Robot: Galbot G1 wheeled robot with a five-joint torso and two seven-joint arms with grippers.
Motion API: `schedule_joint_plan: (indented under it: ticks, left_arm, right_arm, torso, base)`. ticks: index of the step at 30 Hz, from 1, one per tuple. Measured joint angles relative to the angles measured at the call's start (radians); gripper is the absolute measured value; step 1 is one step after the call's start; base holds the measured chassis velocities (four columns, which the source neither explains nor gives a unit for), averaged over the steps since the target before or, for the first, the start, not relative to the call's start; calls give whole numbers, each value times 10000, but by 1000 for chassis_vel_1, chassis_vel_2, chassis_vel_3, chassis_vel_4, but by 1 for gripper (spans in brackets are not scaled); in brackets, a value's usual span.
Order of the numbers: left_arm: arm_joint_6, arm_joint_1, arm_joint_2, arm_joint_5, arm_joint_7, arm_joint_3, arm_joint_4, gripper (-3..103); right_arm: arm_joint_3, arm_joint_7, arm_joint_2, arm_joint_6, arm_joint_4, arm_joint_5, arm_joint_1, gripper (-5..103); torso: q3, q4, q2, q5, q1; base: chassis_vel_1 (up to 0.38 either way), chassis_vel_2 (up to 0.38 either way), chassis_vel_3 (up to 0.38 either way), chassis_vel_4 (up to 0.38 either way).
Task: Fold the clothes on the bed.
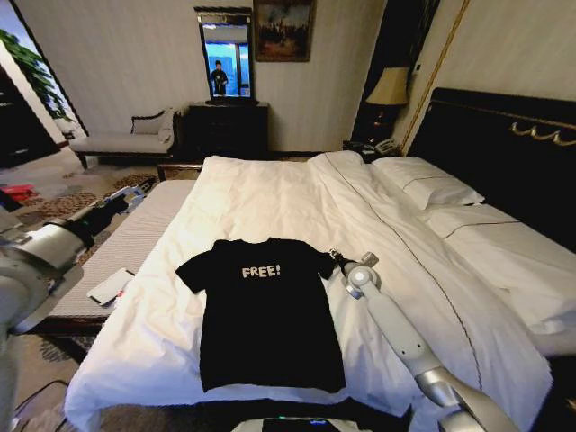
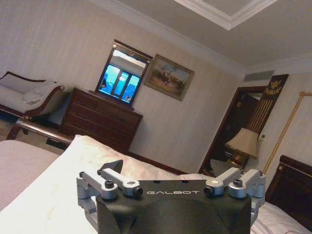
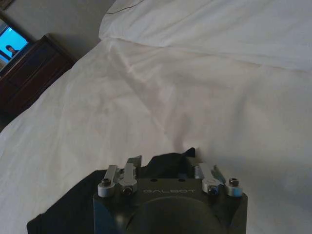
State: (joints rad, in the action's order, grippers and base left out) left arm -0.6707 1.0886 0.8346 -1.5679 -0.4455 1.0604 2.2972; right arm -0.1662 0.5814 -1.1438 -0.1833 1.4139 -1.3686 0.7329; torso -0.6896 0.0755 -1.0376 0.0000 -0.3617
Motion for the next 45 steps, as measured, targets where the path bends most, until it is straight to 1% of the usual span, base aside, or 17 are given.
schedule_joint_plan:
  ticks: [1, 2, 3, 4, 5, 6, 9, 10, 11, 12, 14, 18, 23, 27, 34, 38, 45]
  left_arm:
    - [-1, 0, 0, 10, -1, -4, -9, 100]
    - [-1, 0, 0, 10, -1, -4, -9, 100]
    - [-3, 1, 8, 27, -1, -11, -16, 100]
    - [-7, 6, 21, 36, -1, -16, -21, 100]
    - [-11, 10, 31, 46, -1, -20, -26, 100]
    - [-11, 10, 31, 46, -1, -20, -26, 100]
    - [-19, 12, 53, 99, -1, -31, -66, 100]
    - [-20, 12, 57, 109, -1, -34, -77, 100]
    - [-21, 11, 66, 163, -1, -50, -104, 100]
    - [-21, 11, 66, 163, -1, -50, -104, 100]
    - [-21, 12, 93, 232, 3, -68, -127, 100]
    - [-23, 20, 138, 302, 6, -90, -145, 100]
    - [-27, 5, 176, 450, 31, -197, -206, 100]
    - [-29, -9, 221, 579, 54, -282, -261, 100]
    - [-29, 7, 231, 652, 56, -288, -288, 100]
    - [-32, 36, 282, 732, 61, -315, -305, 100]
    - [-44, 86, 353, 877, 73, -342, -321, 100]
  right_arm:
    - [12, -11, -11, 0, 3, 41, 21, 41]
    - [12, -11, -11, 0, 3, 41, 21, 41]
    - [25, -35, -21, 1, 6, 113, 53, 36]
    - [26, -43, -21, 3, 7, 131, 60, 36]
    - [29, -51, -19, 8, 8, 151, 68, 30]
    - [29, -51, -19, 8, 8, 151, 68, 30]
    - [38, -86, 69, 25, 61, 197, 82, 14]
    - [39, -98, 92, 31, 77, 211, 85, 14]
    - [50, -151, 154, 82, 116, 287, 95, 9]
    - [50, -151, 154, 82, 116, 287, 95, 9]
    - [73, -215, 209, 159, 156, 404, 112, 2]
    - [133, -262, 232, 267, 244, 568, 144, 1]
    - [368, -537, 224, 505, 559, 907, 244, 0]
    - [821, -810, -84, 885, 706, 1210, 58, 0]
    - [1425, -1156, -421, 1260, 745, 1437, -221, 0]
    - [2056, -1656, -667, 1630, 700, 1839, -369, 0]
    - [2575, -1890, -1093, 1871, 334, 2230, -553, 0]
  torso:
    - [0, 0, 0, 0, 0]
    - [0, 0, 0, 0, 0]
    - [0, 0, 0, 0, 0]
    - [0, 0, 0, 0, 0]
    - [0, 0, 0, 0, 0]
    - [0, 0, 0, 0, 0]
    - [0, 0, 0, 1, 0]
    - [0, 1, 0, 1, 0]
    - [0, 0, 1, 0, -1]
    - [0, 0, 1, 0, -1]
    - [0, 0, 0, 0, -1]
    - [0, 0, 0, 1, -1]
    - [0, 1, 0, 0, -1]
    - [0, -1, 0, 0, -1]
    - [0, -2, 0, -1, -1]
    - [0, 2, 0, 0, -1]
    - [0, -1, 0, -1, 0]
  base:
    - [0, 0, 0, 0]
    - [0, 0, 0, 0]
    - [0, 0, 0, 0]
    - [0, 0, 0, 0]
    - [0, 0, 0, 0]
    - [0, 0, 0, 0]
    - [0, 0, 0, 0]
    - [0, 0, 0, 0]
    - [0, 0, 0, 0]
    - [0, 0, 0, 0]
    - [0, 0, 0, 0]
    - [0, 0, 0, 0]
    - [0, 0, 0, 0]
    - [0, 0, 0, 0]
    - [0, 0, 0, 0]
    - [0, 0, 0, 0]
    - [0, 0, 0, 0]
